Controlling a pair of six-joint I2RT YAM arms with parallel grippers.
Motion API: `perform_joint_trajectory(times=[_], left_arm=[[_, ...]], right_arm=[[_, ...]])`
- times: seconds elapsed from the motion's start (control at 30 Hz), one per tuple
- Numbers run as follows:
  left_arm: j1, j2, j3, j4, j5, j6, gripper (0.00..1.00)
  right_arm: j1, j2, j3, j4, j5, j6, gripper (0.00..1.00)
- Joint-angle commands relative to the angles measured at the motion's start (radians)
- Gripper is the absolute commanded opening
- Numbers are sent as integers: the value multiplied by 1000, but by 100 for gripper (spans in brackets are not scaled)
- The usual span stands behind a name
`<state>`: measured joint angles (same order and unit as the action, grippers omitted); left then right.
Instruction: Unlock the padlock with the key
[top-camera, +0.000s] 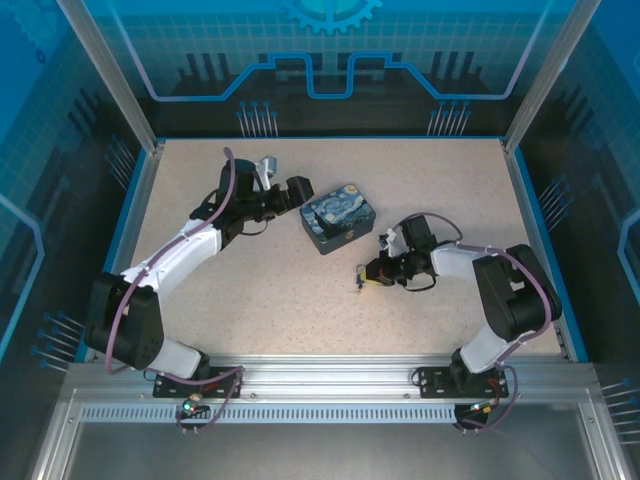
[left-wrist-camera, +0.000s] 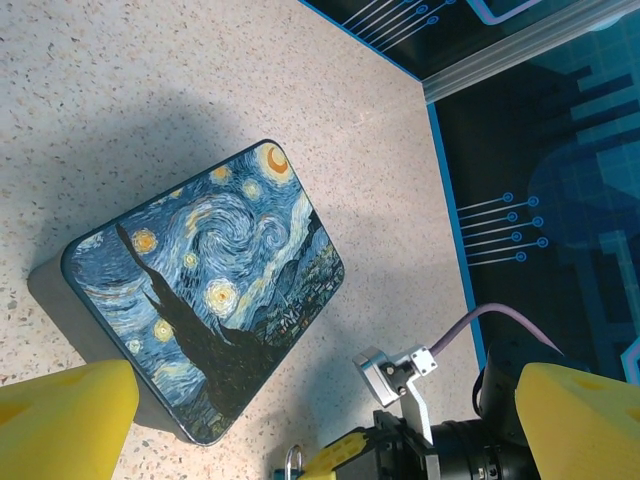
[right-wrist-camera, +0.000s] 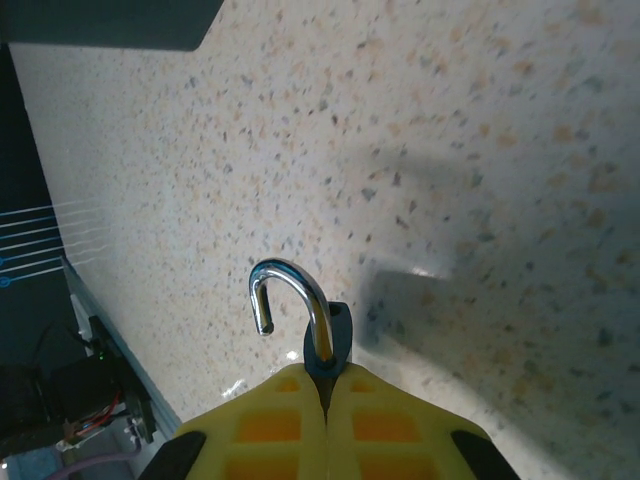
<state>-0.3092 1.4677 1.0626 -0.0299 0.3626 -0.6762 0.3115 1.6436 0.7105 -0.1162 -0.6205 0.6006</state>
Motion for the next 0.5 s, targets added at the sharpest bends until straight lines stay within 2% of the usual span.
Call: perform_joint_trajectory(times=[0.0,0.13,0.3,0.47], left_arm=[[10,-26,-16,-20,-20,31,99],[13,-33,-17,-34,-26,40,99],[29,-56,-18,-54,-34,54,99],[62,-101,-39,-78,-59,76,99]], right_arm=[[-9,27,20,-40,49,-10,7],[-24,16,13,-35,81,-4,12],[-32,-24,23,-75,112,-22,30],[-70,-92,7,-119,132,-40,33]])
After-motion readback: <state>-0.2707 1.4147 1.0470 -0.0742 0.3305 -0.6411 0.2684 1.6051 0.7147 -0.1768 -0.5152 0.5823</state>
